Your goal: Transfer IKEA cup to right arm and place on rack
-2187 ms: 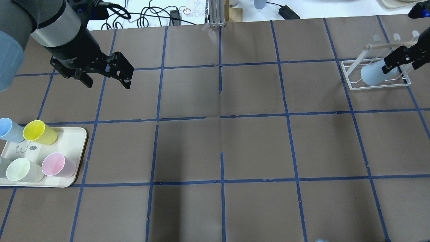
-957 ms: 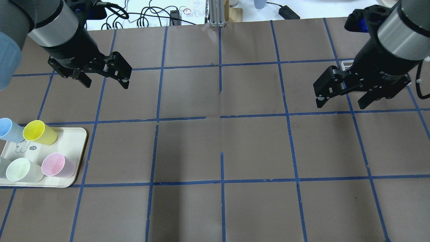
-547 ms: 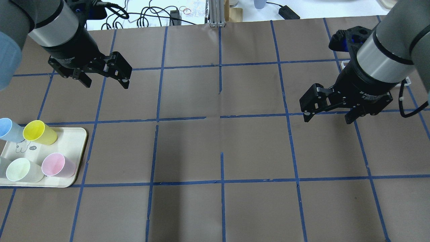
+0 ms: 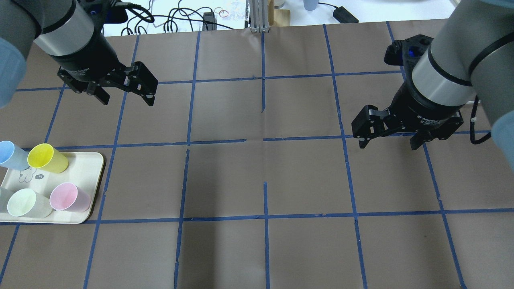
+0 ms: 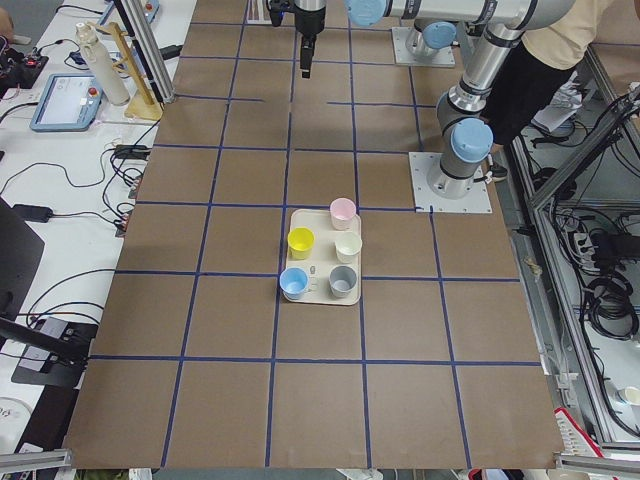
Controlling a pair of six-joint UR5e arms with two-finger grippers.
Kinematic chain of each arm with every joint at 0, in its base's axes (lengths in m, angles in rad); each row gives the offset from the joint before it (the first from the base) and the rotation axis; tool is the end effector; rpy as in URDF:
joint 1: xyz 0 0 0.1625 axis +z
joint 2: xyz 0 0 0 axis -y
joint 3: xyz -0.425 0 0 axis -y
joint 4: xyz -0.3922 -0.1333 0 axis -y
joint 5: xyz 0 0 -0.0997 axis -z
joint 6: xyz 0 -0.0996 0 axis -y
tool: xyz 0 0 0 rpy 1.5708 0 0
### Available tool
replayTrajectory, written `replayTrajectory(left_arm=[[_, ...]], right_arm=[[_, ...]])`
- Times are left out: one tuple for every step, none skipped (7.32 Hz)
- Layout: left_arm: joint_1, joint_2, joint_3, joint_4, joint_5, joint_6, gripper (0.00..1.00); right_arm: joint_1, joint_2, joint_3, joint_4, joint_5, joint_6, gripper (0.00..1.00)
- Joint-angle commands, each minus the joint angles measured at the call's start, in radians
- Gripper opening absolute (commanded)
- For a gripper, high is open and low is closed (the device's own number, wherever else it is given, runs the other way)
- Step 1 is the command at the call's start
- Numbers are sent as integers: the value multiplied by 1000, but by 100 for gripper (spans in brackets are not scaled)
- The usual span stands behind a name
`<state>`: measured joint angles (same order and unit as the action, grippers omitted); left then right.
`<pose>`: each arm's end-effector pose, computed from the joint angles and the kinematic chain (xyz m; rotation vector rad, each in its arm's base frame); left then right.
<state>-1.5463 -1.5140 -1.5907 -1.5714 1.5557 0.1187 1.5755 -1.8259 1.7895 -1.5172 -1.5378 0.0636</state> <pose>-0.1232 -0.4742 0.5054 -0.1477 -3.1251 0.0583 0.1384 -0.3820 0.4868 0.0920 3.1077 0.0285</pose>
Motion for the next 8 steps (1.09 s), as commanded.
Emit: replayTrajectory(left_arm=[[0,0,-2,-1,1,-1,100],[0,0,-2,-1,1,-2,100],[0,0,0,-1,1,-2,100],[0,0,0,-1,1,-2,100],[-2,0,0,-1,1,-5,100],[-3,2,0,-4,1,-10,100],[-3,2,0,-4,3,-10,100],[-3,2,2,4,3,-13,100]], right_arm=[[-6,-1,-8,-4,-7,-1,100],[-9,-1,-12,-3,-7,-2,100],[-9,-6,-15,-1,-8,1,100],[-9,-7,-18,0,-12,1,100],[-9,-9,-18,0,-9,2,100],[-9,-9,-18,2,-7,2,100],[-9,-9,-18,2,-5,2,100],[-9,-9,-18,2,-7,2,100]])
